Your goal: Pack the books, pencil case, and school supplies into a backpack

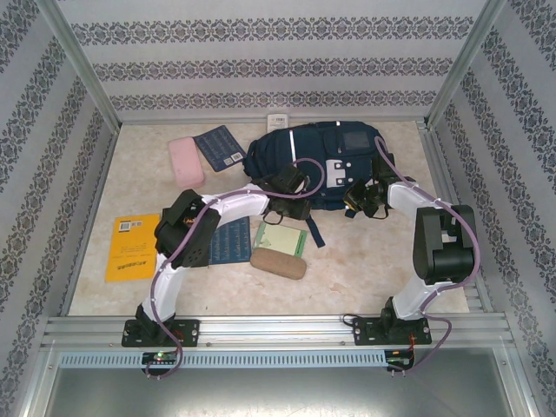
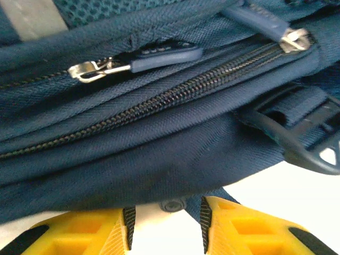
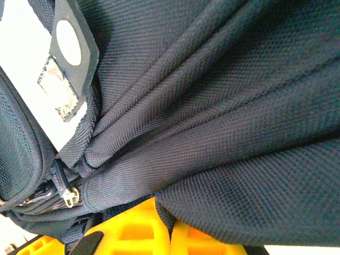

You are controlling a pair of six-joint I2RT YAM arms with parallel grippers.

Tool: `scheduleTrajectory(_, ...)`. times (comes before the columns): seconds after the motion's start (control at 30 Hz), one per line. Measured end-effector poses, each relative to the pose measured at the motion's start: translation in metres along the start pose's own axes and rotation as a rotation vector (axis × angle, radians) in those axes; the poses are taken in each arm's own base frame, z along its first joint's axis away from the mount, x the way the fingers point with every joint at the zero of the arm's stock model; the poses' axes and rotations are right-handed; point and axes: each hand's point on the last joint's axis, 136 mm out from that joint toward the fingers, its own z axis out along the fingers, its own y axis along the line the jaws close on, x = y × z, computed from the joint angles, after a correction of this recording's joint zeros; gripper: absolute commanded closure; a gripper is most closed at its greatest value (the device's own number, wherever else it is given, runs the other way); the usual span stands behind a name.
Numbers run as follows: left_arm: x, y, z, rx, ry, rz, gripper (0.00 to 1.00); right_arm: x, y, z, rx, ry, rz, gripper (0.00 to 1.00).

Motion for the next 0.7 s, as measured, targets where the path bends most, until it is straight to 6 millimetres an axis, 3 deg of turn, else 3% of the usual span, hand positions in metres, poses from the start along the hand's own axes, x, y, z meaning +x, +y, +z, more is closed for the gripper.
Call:
scheduleTrajectory(0.2, -0.0022, -0.0011, 0.0097, -0.032, 0.013, -0.02, 0.64, -0.0001, 0.0, 0.0, 0.0, -0.001, 0.0, 1.0)
scheduleTrajectory(0.43, -0.0042, 0.0014, 0.0117, -0.062, 0.013, -0.055, 0.99, -0.0001, 0.0002, 0.0, -0.001, 0.0, 0.0, 1.0)
scheduleTrajectory(0.7, -0.0065, -0.001, 0.0085, -0.068, 0.005, -0.056, 1.0, -0.0001, 0.0, 0.0001, 0.0, 0.0, 0.0, 1.0)
